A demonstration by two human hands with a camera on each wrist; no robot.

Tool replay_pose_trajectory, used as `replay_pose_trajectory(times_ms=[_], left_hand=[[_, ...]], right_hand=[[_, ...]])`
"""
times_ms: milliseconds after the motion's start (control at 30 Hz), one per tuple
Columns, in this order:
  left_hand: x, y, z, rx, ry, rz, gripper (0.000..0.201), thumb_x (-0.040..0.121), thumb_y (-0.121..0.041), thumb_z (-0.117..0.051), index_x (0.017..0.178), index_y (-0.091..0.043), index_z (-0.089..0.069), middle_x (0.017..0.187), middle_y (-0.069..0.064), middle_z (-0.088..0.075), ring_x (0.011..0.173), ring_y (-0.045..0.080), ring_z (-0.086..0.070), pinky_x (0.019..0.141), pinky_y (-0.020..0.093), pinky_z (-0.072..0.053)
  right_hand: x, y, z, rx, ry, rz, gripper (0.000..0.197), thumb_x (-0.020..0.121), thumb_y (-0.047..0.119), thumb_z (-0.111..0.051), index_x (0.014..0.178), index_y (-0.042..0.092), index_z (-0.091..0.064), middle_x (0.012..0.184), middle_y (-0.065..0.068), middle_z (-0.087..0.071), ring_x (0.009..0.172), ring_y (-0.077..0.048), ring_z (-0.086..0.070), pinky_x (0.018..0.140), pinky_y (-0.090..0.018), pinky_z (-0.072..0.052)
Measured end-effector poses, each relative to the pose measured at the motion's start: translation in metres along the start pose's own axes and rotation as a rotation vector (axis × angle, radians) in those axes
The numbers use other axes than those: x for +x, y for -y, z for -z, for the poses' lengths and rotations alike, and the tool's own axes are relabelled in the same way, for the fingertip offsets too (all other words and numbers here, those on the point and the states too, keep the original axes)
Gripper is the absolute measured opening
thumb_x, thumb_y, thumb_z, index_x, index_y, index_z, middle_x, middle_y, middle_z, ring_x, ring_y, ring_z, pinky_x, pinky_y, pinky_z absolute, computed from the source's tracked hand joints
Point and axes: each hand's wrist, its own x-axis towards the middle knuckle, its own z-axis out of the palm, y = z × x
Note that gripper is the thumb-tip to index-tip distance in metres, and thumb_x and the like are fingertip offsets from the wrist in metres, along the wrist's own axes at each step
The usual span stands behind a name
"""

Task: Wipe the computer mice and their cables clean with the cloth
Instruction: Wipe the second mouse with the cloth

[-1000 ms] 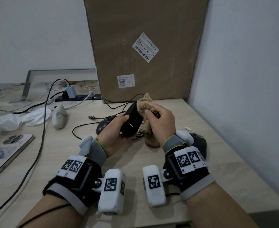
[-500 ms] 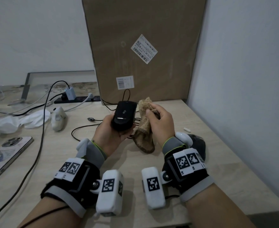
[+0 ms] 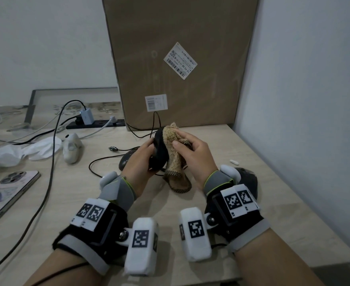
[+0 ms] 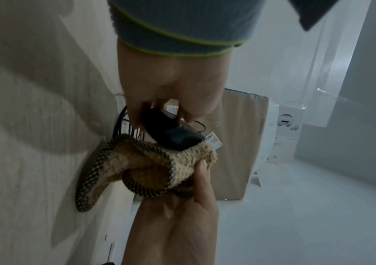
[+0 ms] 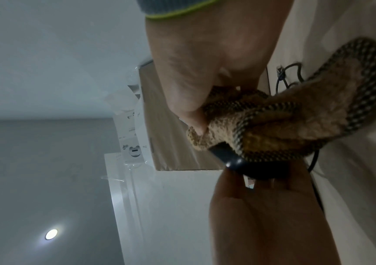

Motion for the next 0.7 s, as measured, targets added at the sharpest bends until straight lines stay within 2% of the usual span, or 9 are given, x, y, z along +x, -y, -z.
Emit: replay_pose_trajectory(times_ms=[133,200,267,300,333,400,500,600,700], left_hand=[[-0.005,-0.002,-0.002,0.042,0.124,0.046,0.038,0.096,-0.047,-0.041,0.120,-0.028,-0.062,0.122,0.002,-0.066,0.116,0.019,-0.059,0.101,0.045,-0.045],[-0.004,-0.003,-0.001,0.056,0.103,0.068,0.038,0.094,-0.050,-0.042,0.118,-0.029,-0.063,0.118,-0.001,-0.068,0.114,0.018,-0.061,0.100,0.045,-0.046],[-0.005,-0.007,0.000,0.065,0.045,0.129,0.037,0.093,-0.051,-0.044,0.109,-0.027,-0.065,0.109,0.001,-0.071,0.101,0.019,-0.065,0.089,0.040,-0.052],[-0.006,-0.009,0.001,0.074,0.035,0.170,0.038,0.091,-0.052,-0.044,0.105,-0.024,-0.065,0.101,0.004,-0.072,0.089,0.021,-0.066,0.077,0.035,-0.054],[-0.008,-0.013,0.003,0.094,0.054,0.213,0.039,0.091,-0.052,-0.044,0.101,-0.021,-0.065,0.092,0.006,-0.071,0.075,0.021,-0.065,0.063,0.029,-0.050],[-0.013,-0.019,0.008,0.141,0.164,0.314,0.046,0.091,-0.053,-0.041,0.098,-0.015,-0.066,0.081,0.010,-0.070,0.058,0.019,-0.062,0.048,0.021,-0.042],[-0.018,-0.027,0.016,0.168,0.323,0.452,0.054,0.087,-0.054,-0.042,0.098,-0.007,-0.067,0.077,0.015,-0.068,0.050,0.020,-0.060,0.039,0.017,-0.043],[-0.020,-0.031,0.020,0.161,0.401,0.470,0.058,0.078,-0.055,-0.047,0.099,-0.005,-0.066,0.074,0.018,-0.065,0.047,0.021,-0.058,0.037,0.018,-0.042],[-0.019,-0.033,0.022,0.098,0.431,0.435,0.057,0.076,-0.054,-0.046,0.100,-0.006,-0.067,0.073,0.018,-0.063,0.046,0.021,-0.057,0.035,0.018,-0.041]], right_hand=[[-0.003,0.002,-0.001,0.022,0.117,0.029,0.034,0.090,0.004,-0.057,0.112,0.029,-0.064,0.116,0.001,-0.066,0.108,-0.007,-0.061,0.092,-0.022,-0.051],[-0.003,0.003,-0.001,0.008,0.068,0.054,0.034,0.090,0.004,-0.057,0.112,0.029,-0.064,0.116,0.001,-0.066,0.110,-0.010,-0.061,0.095,-0.026,-0.051],[0.001,0.002,0.001,-0.029,-0.086,0.075,0.032,0.090,0.008,-0.057,0.116,0.025,-0.064,0.118,0.000,-0.065,0.113,-0.012,-0.060,0.099,-0.032,-0.049],[0.003,0.002,0.003,-0.048,-0.168,0.083,0.031,0.091,0.010,-0.057,0.119,0.023,-0.063,0.119,0.000,-0.065,0.114,-0.012,-0.059,0.101,-0.034,-0.048],[0.004,0.001,0.006,-0.065,-0.233,0.090,0.031,0.092,0.012,-0.056,0.120,0.022,-0.063,0.121,0.001,-0.064,0.115,-0.012,-0.058,0.102,-0.034,-0.047],[0.006,0.001,0.010,-0.066,-0.287,0.109,0.030,0.093,0.013,-0.054,0.120,0.022,-0.062,0.122,0.003,-0.063,0.115,-0.010,-0.057,0.102,-0.030,-0.046],[0.005,0.004,0.011,-0.046,-0.226,0.111,0.028,0.093,0.012,-0.053,0.117,0.022,-0.063,0.118,0.002,-0.065,0.112,-0.009,-0.058,0.099,-0.024,-0.047],[0.004,0.005,0.008,-0.018,-0.073,0.048,0.021,0.094,0.012,-0.051,0.101,0.028,-0.064,0.100,0.009,-0.067,0.099,-0.009,-0.062,0.088,-0.020,-0.050],[0.007,0.002,0.006,-0.008,-0.009,-0.043,0.020,0.092,0.025,-0.049,0.102,0.020,-0.066,0.104,-0.001,-0.068,0.105,-0.018,-0.060,0.091,-0.027,-0.048]])
